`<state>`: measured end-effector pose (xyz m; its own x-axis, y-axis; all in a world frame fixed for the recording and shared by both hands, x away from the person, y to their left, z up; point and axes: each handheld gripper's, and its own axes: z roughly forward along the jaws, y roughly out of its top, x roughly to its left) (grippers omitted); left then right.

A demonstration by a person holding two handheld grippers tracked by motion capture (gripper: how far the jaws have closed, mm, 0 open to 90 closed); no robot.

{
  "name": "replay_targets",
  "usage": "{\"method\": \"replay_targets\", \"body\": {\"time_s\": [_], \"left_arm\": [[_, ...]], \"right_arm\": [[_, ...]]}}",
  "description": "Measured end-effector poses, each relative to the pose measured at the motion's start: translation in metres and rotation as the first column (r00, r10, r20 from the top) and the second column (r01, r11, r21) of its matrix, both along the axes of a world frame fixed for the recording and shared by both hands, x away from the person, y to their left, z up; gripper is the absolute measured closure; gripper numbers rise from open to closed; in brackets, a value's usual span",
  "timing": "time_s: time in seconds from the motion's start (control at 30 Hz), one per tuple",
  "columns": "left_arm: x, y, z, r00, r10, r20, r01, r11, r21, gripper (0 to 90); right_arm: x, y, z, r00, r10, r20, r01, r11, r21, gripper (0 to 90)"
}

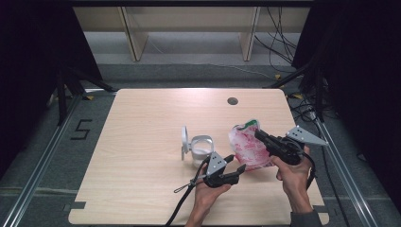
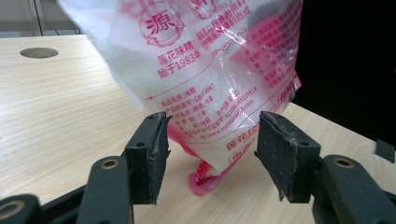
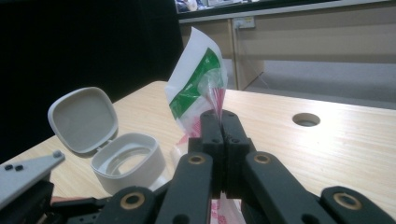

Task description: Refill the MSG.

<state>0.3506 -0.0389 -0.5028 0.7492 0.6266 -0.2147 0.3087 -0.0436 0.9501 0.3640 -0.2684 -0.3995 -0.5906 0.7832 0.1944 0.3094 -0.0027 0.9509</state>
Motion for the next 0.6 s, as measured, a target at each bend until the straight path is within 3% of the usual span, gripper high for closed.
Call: {"method": "replay_targets", "body": {"time_s": [0.03, 0.07, 0.1, 0.13, 0.17, 0.23, 0.33, 0.37, 0.5, 0.6], "left_arm": [[-0.001, 0.001, 0.001, 1.0, 0.005, -0.004, -0.005, 0.9999, 0.009, 42.9], [-0.001, 0.001, 0.001, 1.0, 0.005, -0.003, -0.005, 1.0, 0.001, 42.8], [-0.001, 0.002, 0.002, 1.0, 0.0, 0.0, 0.0, 1.0, 0.005, 42.8], [-0.001, 0.002, 0.003, 1.0, 0.003, 0.004, -0.003, 1.0, -0.006, 42.7], [-0.002, 0.004, 0.005, 1.0, 0.0, 0.007, 0.0, 1.0, -0.003, 42.7], [-0.002, 0.004, 0.006, 0.9999, 0.003, 0.012, -0.002, 0.9998, -0.02, 42.8], [-0.003, 0.006, 0.008, 0.9999, 0.003, 0.012, -0.003, 0.9999, -0.012, 42.8], [-0.003, 0.007, 0.008, 0.9998, 0.0, 0.018, 0.0, 1.0, -0.008, 42.8], [-0.003, 0.007, 0.01, 0.9998, -0.001, 0.022, 0.001, 0.9997, -0.024, 42.9], [-0.003, 0.008, 0.011, 0.9998, -0.004, 0.021, 0.005, 0.9997, -0.023, 42.9]], "right_arm": [[0.0, -0.003, 0.0, 1.0, -0.001, 0.006, 0.002, 0.9999, -0.011, 90.0], [-0.003, -0.003, -0.001, 0.9998, -0.012, -0.017, 0.012, 0.9998, 0.015, 90.0], [-0.002, -0.006, -0.002, 0.9999, -0.014, 0.0, 0.014, 0.9999, 0.009, 90.0], [-0.005, -0.007, -0.003, 0.9994, -0.03, -0.015, 0.03, 0.9992, 0.028, 90.0], [-0.004, -0.01, -0.004, 0.9996, -0.026, 0.008, 0.026, 0.9996, 0.006, 90.0], [-0.006, -0.014, -0.006, 0.9993, -0.038, 0.005, 0.038, 0.9993, 0.004, 90.0], [-0.009, -0.019, -0.009, 0.998, -0.064, -0.005, 0.064, 0.998, -0.002, 90.0], [-0.01, -0.02, -0.009, 0.997, -0.07, -0.03, 0.071, 0.9975, 0.005, 90.0], [-0.008, -0.03, -0.017, 0.995, -0.099, -0.012, 0.099, 0.9949, -0.019, 90.0], [-0.007, -0.038, -0.022, 0.9906, -0.133, -0.03, 0.133, 0.991, -0.015, 90.0]]}}
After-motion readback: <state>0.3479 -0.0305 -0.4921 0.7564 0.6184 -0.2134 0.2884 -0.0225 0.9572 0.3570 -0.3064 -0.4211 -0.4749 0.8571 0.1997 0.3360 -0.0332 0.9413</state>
